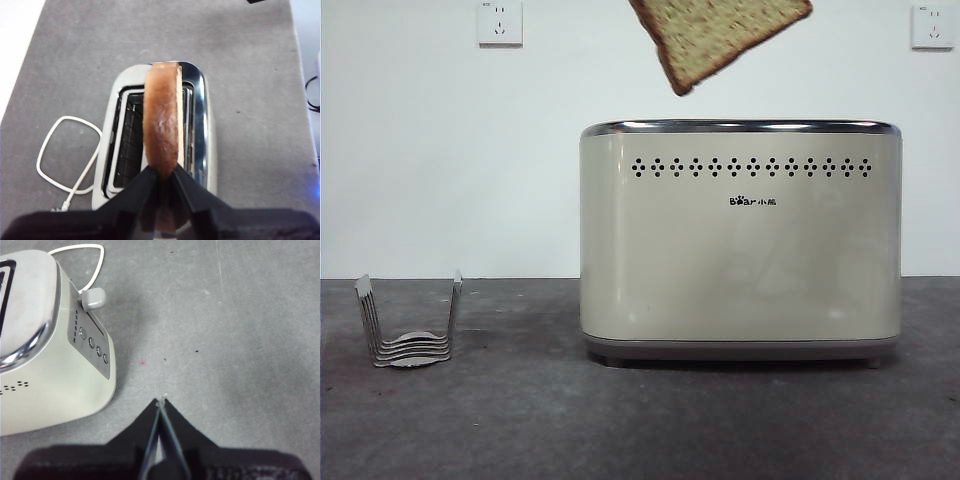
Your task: Pick up a slice of bread from the rack,put the bread on the toaster,press the button
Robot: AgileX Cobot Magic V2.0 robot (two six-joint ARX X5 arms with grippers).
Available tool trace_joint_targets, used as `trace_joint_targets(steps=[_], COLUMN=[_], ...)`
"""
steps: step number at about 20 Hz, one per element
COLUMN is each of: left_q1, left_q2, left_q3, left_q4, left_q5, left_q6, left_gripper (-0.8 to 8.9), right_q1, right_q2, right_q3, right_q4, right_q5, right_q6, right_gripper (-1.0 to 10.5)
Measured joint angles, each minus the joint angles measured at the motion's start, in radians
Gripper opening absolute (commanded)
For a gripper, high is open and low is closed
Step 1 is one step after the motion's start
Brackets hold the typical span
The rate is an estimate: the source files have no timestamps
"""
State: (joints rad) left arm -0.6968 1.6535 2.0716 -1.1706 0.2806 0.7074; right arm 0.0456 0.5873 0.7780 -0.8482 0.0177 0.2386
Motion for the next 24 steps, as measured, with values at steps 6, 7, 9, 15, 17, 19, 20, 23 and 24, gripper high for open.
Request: trace_joint_targets(steps=[6, 7, 9, 15, 17, 19, 20, 23, 24], left_q1=[0.0, 0.0, 0.0, 0.0, 0.0, 0.0, 0.0, -0.001, -0.002], left_q2=[0.044, 0.052, 0.068, 0.127, 0.137, 0.138, 0.138, 0.138, 0.138], left_q3=[0.0, 0.0, 0.0, 0.0, 0.0, 0.0, 0.0, 0.0, 0.0], left_q4=[0.021, 0.021, 0.021, -0.018, -0.018, -0.019, -0.018, -0.018, -0.018], left_q5=[0.0, 0.0, 0.0, -0.002, -0.02, -0.062, -0.086, -0.091, -0.091], left_q6=[0.037, 0.044, 0.059, 0.097, 0.101, 0.104, 0.104, 0.104, 0.104], left_gripper=[-0.1, -0.09, -0.09, -0.1, -0.1, -0.1, -0.1, -0.1, -0.1], right_q1=[0.0, 0.0, 0.0, 0.0, 0.0, 0.0, 0.0, 0.0, 0.0], right_q2=[0.0, 0.0, 0.0, 0.0, 0.0, 0.0, 0.0, 0.0, 0.0], right_q3=[0.0, 0.0, 0.0, 0.0, 0.0, 0.0, 0.0, 0.0, 0.0], right_q4=[0.0, 0.0, 0.0, 0.0, 0.0, 0.0, 0.0, 0.0, 0.0], right_q5=[0.0, 0.0, 0.0, 0.0, 0.0, 0.0, 0.0, 0.0, 0.0], right_q6=[0.0, 0.0, 0.0, 0.0, 0.0, 0.0, 0.0, 0.0, 0.0], right_gripper=[0.0, 0.0, 0.0, 0.0, 0.0, 0.0, 0.0, 0.0, 0.0])
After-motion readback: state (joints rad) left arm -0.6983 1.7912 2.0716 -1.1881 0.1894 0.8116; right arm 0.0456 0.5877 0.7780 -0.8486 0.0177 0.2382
